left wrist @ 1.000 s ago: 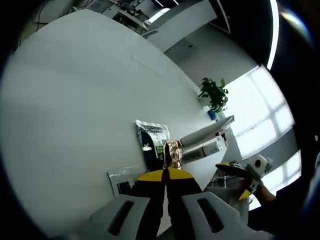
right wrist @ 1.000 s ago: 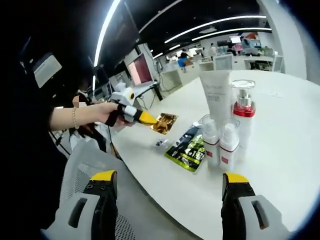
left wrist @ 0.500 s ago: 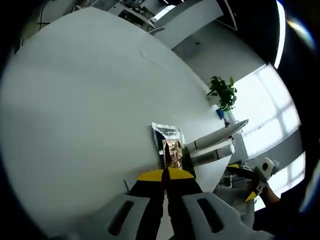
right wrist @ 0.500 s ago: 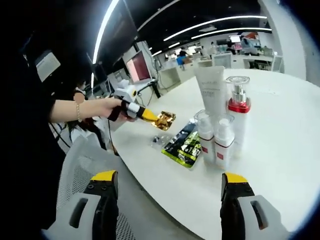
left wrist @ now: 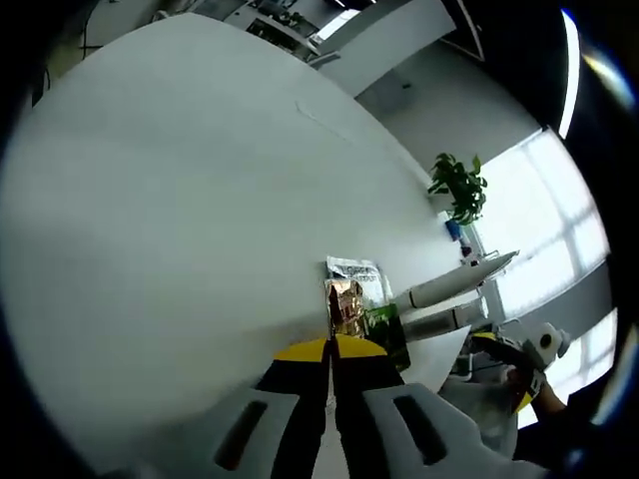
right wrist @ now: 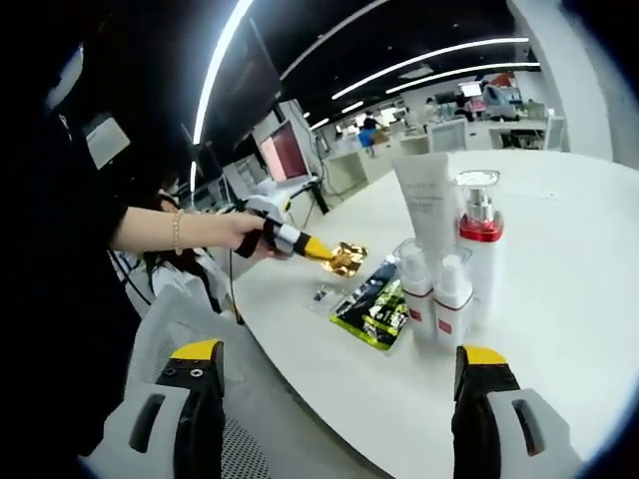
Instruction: Arrange the skincare products in the storage area until every visible bottle or jar stands upright without overlapping.
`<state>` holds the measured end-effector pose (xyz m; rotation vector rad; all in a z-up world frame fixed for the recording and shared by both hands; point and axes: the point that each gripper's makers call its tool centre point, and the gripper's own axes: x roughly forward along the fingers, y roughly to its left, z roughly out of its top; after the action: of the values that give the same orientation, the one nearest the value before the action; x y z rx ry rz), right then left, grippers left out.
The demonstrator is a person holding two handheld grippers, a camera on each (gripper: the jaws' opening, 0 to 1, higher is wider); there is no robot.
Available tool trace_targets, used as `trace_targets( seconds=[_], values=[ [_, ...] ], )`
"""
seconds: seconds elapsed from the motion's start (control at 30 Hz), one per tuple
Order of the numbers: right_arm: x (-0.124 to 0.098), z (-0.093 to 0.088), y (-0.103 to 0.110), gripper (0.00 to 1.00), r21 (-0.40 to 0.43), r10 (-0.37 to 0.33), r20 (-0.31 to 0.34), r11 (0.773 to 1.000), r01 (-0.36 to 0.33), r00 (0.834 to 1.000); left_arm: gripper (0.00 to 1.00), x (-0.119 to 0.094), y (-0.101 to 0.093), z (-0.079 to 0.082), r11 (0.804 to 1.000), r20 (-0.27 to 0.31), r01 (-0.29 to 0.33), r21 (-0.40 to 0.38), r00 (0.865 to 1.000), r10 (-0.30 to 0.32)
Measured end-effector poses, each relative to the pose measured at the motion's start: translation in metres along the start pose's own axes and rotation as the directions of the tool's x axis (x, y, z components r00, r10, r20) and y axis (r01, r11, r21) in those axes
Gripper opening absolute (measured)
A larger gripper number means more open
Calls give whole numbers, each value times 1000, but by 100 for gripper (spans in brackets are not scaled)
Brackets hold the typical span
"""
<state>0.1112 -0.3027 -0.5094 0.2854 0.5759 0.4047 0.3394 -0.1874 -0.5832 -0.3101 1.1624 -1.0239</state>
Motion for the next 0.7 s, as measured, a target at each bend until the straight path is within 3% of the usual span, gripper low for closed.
trace_targets(
  seconds=[0.2, 0.7],
  values=[
    [0, -3, -1, 97, 7, -6, -19, 1000, 6, 1000, 0, 3, -10, -5, 1000, -2, -22, 0, 1000, 22],
    [-1, -5, -4, 95, 24, -7, -25, 1000, 8, 1000, 0, 14, 1, 1, 999, -47, -54, -1, 997, 54]
  ],
)
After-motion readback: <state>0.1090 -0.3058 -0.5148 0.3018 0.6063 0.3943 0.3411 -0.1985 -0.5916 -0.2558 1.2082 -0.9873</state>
